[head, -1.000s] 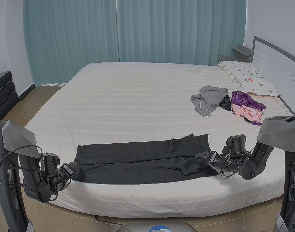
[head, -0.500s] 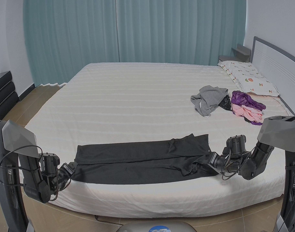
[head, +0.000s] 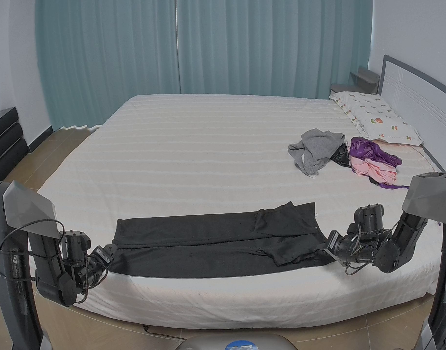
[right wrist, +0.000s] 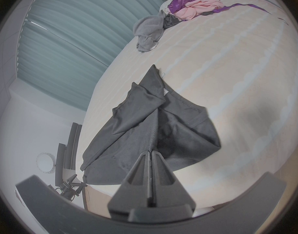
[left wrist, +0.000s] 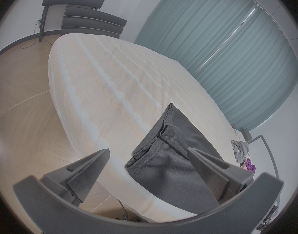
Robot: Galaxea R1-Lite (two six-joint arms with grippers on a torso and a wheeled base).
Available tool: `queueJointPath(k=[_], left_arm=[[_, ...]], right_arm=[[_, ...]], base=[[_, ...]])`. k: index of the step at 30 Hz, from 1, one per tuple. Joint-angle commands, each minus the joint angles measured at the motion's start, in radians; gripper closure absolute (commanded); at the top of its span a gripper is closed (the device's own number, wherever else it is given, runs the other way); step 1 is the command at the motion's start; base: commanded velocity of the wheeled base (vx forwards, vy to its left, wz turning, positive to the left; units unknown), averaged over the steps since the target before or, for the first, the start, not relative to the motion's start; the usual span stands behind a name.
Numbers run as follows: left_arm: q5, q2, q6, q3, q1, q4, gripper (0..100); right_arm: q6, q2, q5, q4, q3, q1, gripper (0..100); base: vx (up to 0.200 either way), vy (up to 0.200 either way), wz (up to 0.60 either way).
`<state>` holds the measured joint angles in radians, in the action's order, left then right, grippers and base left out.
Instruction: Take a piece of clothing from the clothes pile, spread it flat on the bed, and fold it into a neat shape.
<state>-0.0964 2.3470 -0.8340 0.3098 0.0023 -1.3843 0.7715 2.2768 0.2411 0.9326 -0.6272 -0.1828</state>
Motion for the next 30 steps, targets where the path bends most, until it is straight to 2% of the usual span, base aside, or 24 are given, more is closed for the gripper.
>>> queueJointPath(k=[1,11,12,17,23,28,30], left_arm=[[0.000,0.002,0.000,-0.001,0.001,0.001,0],[0.000,-0.008,-0.002,-0.001,0.002,-0.001,0],[-0.002,-0.008,0.000,-0.003,0.002,-0.001,0],[0.000,-0.026,-0.002,-0.009,-0.001,-0.012,0],[-0.005,-0.035,0.003,-0.014,-0.002,-0.015,0],[0.001,-0.049,-0.002,-0.015,-0.002,-0.015,0],[0.003,-0.049,-0.002,-0.015,-0.002,-0.015,0]], right_arm=[[-0.004,-0.019,0.004,-0.001,0.023,0.026,100],[-0.038,-0.003,0.017,-0.004,0.050,0.036,100],[-0.047,-0.002,0.017,-0.004,0.054,0.036,0],[-0.063,0.007,0.017,-0.004,0.057,0.037,0],[-0.047,-0.030,0.018,0.000,0.031,0.083,0],[0.054,-0.033,0.037,0.008,-0.008,0.097,0],[0.084,-0.026,0.037,0.009,-0.023,0.098,0]], base=[[0.000,0.000,0.00],[0.000,0.000,0.00],[0.000,0.000,0.00],[0.000,0.000,0.00],[0.000,0.000,0.00],[0.000,0.000,0.00],[0.200,0.000,0.00]])
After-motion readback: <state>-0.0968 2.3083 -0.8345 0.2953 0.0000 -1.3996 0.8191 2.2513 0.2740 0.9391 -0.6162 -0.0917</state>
